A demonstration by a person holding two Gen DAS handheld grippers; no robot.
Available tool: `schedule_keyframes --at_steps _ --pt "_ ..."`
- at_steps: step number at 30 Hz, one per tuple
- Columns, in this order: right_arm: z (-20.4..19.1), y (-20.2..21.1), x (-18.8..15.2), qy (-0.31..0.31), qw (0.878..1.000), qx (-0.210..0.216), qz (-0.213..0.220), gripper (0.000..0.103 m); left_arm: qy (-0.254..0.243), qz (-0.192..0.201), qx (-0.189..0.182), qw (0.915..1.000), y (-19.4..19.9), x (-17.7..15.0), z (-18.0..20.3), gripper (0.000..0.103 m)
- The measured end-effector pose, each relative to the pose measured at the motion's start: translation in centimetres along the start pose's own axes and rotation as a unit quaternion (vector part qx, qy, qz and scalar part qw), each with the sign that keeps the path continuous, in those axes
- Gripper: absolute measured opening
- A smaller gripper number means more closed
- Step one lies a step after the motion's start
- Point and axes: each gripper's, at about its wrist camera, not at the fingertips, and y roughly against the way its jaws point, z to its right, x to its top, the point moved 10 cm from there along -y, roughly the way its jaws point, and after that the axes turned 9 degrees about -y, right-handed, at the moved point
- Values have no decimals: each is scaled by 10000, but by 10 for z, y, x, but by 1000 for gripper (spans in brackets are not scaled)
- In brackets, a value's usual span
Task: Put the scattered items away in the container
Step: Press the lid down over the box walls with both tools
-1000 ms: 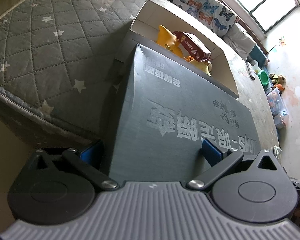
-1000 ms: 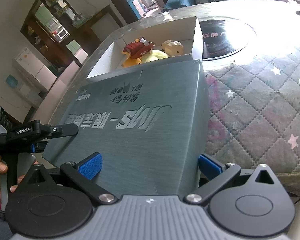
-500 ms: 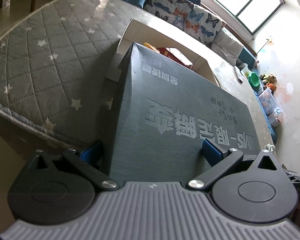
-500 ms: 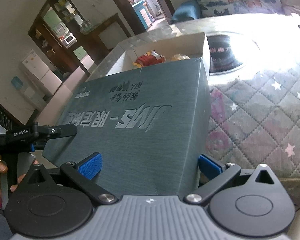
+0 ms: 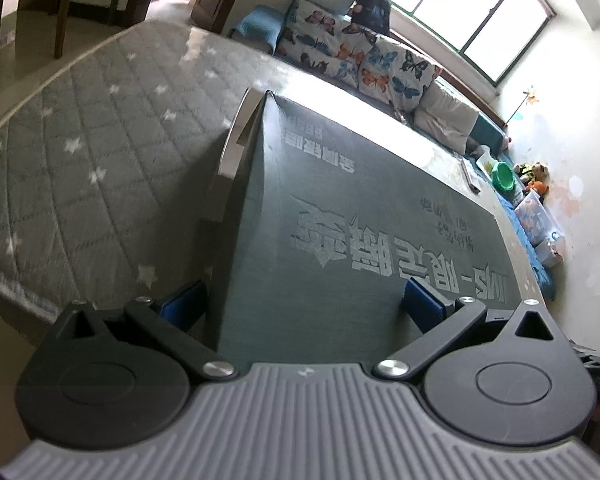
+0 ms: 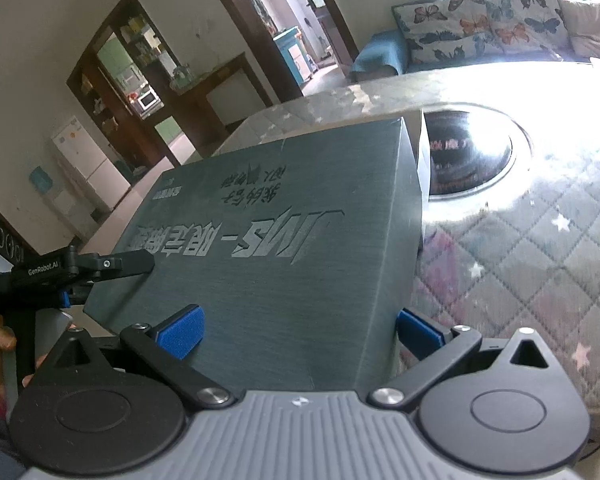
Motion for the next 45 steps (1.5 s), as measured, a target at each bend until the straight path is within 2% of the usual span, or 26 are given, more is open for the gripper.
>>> schedule_keyframes --at_steps 11,30,36,45 --pt "1 -19 43 -83 9994 85 329 103 -186 285 48 9994 -22 49 -1 103" --pt "23 -67 108 -266 9985 59 474 103 -159 340 121 9992 -82 111 -12 103" --pt "31 -80 123 -379 9982 90 456 103 -217 359 182 9990 -96 122 -12 103" --pt "38 -90 134 -416 9982 3 429 103 -46 226 144 9996 -115 126 -17 103"
